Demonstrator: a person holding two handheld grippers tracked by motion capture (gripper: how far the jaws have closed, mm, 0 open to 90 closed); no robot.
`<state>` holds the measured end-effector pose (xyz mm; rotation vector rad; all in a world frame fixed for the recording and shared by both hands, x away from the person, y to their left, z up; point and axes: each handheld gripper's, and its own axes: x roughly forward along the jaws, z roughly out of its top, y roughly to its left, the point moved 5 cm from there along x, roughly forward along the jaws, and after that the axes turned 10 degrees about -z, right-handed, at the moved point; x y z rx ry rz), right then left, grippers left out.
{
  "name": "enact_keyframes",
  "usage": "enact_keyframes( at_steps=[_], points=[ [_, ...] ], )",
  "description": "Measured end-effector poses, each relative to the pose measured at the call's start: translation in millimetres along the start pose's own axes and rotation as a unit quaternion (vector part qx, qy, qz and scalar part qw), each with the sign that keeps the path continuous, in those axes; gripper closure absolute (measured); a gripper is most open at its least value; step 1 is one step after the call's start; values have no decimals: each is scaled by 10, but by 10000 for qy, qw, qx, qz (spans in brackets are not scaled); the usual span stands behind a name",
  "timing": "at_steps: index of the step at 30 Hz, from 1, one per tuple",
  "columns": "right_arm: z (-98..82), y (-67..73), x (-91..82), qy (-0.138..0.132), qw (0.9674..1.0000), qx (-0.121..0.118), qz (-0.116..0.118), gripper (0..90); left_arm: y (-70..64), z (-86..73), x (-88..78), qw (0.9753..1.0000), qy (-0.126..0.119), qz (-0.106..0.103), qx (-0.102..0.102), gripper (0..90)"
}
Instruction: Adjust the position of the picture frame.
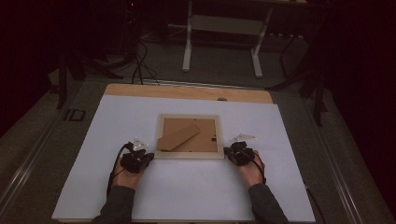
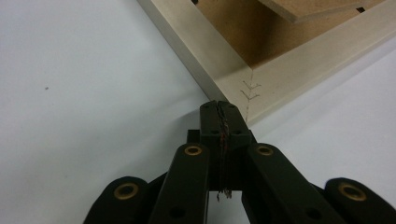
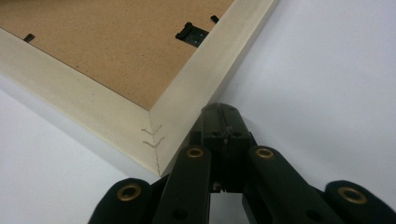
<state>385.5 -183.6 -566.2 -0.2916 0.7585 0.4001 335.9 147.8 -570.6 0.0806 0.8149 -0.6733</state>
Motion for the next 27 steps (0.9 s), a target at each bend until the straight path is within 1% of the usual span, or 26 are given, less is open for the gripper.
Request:
enact_keyframes(
  at_steps=[2,5,8,9,10,11,15,16,19,20,21,22,27],
  points=[
    [0,1,-5,-23,10000,16,-25,888,18,4,2,10000,-37,12,-32,882],
    [8,7,-33,-86,9999,-6,-87,884,30,4,1,10000,-49,3,-20,863],
    [8,6,-113,-247,9994,-83,-246,879,38,6,-1,10000,-55,68,-8,835],
    [8,6,-113,-247,9994,-83,-246,879,38,6,-1,10000,-55,68,-8,825],
    [-21,-1,-158,-318,9989,-163,-303,875,39,5,-2,9999,-57,104,-17,815],
    [-38,-13,-180,-373,9987,-152,-316,873,39,5,-2,9999,-57,104,-17,805],
    [-69,-59,-229,-404,9987,-125,-282,857,55,6,-6,9999,-69,136,-38,765],
    [-86,-107,-264,-446,9987,-14,-255,847,61,6,-10,9998,-76,163,-67,754],
    [-103,-143,-277,-442,9987,46,-258,842,73,5,-14,9998,-86,173,-87,738],
    [-125,-179,-289,-440,9987,121,-243,837,85,6,-20,9997,-98,184,-105,731],
    [-125,-179,-289,-440,9987,121,-243,837,85,6,-20,9997,-98,184,-105,725],
    [-140,-211,-301,-440,9986,197,-235,833,95,7,-25,9996,-112,204,-132,718],
    [-141,-259,-328,-486,9981,276,-242,826,120,5,-35,9995,-115,231,-175,701]
  ],
)
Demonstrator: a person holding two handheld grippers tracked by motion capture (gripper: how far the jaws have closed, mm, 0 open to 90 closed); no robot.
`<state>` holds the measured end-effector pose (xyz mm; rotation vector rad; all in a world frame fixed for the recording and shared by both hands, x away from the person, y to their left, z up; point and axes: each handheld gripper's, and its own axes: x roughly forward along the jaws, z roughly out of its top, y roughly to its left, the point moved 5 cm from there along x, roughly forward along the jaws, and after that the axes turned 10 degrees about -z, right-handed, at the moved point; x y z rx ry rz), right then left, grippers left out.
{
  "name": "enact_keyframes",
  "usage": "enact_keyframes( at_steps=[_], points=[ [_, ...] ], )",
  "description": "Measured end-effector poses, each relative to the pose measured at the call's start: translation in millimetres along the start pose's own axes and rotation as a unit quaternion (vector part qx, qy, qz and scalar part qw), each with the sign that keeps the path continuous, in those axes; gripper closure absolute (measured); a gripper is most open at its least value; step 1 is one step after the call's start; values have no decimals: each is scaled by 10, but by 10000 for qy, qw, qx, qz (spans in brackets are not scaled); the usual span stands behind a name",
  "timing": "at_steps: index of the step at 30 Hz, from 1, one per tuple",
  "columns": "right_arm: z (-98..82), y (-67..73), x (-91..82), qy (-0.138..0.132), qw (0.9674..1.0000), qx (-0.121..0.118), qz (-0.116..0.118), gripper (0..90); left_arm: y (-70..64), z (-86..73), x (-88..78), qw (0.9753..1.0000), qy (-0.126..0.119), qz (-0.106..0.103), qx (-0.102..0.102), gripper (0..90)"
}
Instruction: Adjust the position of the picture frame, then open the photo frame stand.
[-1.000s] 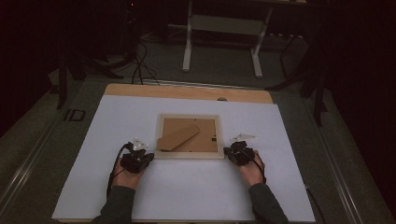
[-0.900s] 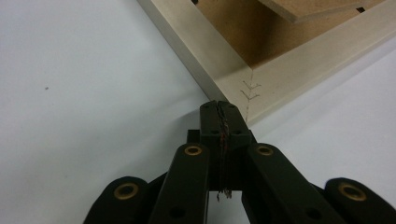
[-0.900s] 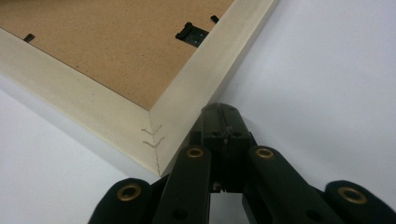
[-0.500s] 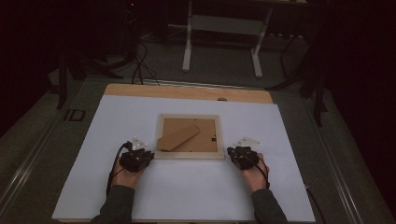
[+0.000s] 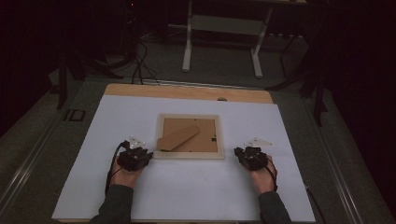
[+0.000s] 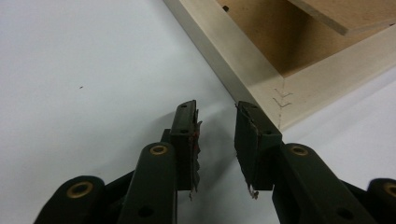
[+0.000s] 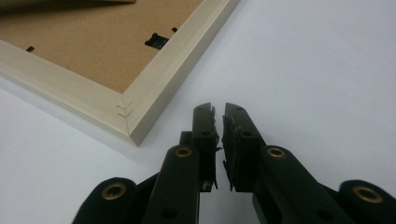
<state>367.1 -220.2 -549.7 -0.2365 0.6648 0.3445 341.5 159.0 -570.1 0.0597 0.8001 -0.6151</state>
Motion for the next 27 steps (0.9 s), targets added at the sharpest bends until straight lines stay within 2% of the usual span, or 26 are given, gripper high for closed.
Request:
enact_keyframes(
  at_steps=[7,11,17,18,21,27],
  points=[
    [21,-11,-16,-45,10000,8,42,801,19,20,-45,9998,-163,72,-15,659],
    [13,11,-4,-17,10000,-12,54,782,32,25,-74,9997,-245,40,-73,637],
    [6,19,-22,-51,9999,25,152,734,35,45,-114,9992,-352,-139,-153,606],
    [-2,8,-27,-24,9999,50,163,726,32,56,-123,9986,-429,-253,-154,602],
    [-2,1,-28,-22,9998,52,189,715,29,60,-130,9985,-456,-264,-126,598],
    [14,32,-39,-47,9997,-8,254,690,21,102,-189,9973,-533,-479,-136,581]
  ],
)
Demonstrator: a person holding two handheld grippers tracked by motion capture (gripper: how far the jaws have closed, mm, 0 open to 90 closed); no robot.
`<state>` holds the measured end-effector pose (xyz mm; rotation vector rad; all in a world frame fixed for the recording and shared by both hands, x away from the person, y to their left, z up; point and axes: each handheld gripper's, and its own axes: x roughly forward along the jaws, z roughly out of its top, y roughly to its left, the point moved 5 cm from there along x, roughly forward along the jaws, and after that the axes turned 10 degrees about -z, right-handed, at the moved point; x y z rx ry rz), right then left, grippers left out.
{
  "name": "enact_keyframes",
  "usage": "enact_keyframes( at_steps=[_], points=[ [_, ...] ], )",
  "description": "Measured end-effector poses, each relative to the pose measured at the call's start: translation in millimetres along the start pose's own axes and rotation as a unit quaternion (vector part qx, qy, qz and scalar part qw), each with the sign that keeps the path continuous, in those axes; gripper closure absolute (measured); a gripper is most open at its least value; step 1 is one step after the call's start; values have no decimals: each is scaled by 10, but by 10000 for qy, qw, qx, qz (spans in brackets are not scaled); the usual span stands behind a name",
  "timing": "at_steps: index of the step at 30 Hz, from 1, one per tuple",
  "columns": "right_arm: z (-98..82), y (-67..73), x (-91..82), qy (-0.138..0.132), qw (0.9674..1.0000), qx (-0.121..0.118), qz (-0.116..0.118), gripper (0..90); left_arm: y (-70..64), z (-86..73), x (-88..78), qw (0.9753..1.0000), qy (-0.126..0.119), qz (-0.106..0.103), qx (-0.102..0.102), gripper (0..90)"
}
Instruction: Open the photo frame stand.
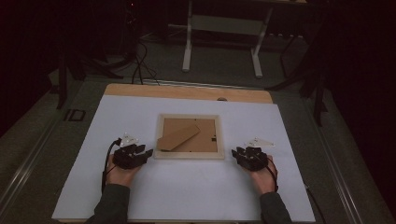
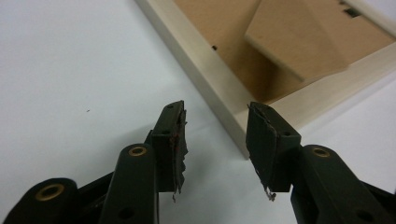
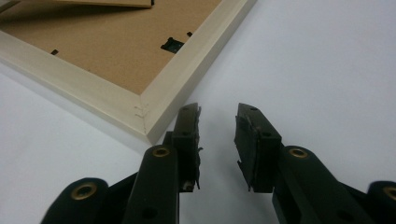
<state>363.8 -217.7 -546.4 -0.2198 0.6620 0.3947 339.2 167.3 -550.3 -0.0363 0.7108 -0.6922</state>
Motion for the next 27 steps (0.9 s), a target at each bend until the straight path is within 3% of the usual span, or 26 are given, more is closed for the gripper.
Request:
enact_keyframes(
  at_steps=[8,13,20,27],
  points=[
    [1,4,0,1,10000,20,62,670,53,115,-139,9999,-84,7,-122,504],
    [6,15,5,-1,9999,36,104,662,74,234,-245,9989,-316,-213,-285,471],
    [6,26,6,5,9999,28,125,660,44,337,-258,9987,-336,-324,-203,451],
    [10,7,0,-3,9999,68,147,658,-32,447,-177,9983,-203,-540,-6,451]
  ],
)
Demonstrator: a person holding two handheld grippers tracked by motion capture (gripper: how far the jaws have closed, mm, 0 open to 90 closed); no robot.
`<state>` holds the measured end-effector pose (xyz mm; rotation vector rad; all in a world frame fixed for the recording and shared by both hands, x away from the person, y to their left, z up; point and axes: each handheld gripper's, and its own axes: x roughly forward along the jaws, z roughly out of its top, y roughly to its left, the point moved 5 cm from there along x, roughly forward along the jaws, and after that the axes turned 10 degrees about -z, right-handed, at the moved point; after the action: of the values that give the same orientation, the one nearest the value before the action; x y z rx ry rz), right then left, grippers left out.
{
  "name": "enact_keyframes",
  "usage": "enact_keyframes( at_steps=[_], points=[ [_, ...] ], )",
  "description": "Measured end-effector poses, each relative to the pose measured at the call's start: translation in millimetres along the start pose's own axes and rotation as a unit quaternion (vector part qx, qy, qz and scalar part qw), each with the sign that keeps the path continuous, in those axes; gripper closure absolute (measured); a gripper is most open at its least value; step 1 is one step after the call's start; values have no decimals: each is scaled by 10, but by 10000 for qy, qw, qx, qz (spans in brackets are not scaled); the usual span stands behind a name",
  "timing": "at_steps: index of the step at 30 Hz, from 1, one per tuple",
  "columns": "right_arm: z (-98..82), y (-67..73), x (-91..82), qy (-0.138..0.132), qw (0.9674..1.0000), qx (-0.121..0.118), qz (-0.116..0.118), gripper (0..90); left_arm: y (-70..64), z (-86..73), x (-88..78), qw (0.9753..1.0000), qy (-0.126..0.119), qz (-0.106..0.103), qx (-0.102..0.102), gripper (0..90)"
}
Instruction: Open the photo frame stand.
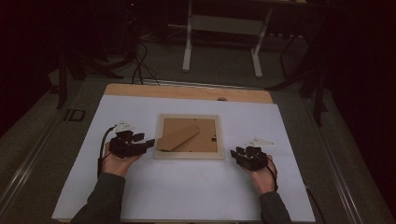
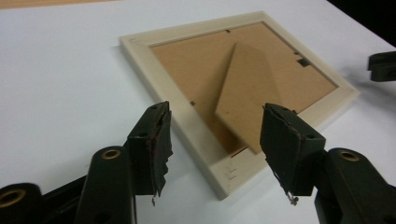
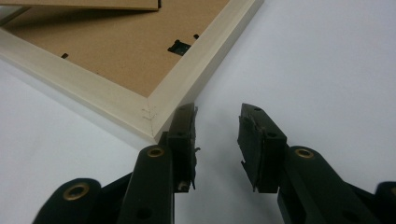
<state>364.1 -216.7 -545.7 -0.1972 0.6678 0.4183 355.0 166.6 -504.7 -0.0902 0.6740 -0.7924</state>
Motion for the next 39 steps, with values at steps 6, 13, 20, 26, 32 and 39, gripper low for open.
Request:
enact_keyframes(
  at_steps=[6,13,20,26,32,39],
  points=[
    [16,-2,-16,-26,10000,42,26,658,-59,97,94,9998,123,-92,153,457],
    [19,-1,-11,-24,10000,68,66,653,-79,167,194,9990,300,-233,213,438],
    [19,16,5,-9,9999,73,108,651,-69,219,295,9987,372,-306,185,385],
    [8,23,23,20,9999,81,131,650,-68,270,370,9979,467,-357,279,396],
    [1,20,35,43,9998,91,146,649,-51,334,443,9982,401,-385,238,386],
    [-3,23,43,63,9998,84,163,646,7,376,565,9982,449,-394,28,413]
  ],
)
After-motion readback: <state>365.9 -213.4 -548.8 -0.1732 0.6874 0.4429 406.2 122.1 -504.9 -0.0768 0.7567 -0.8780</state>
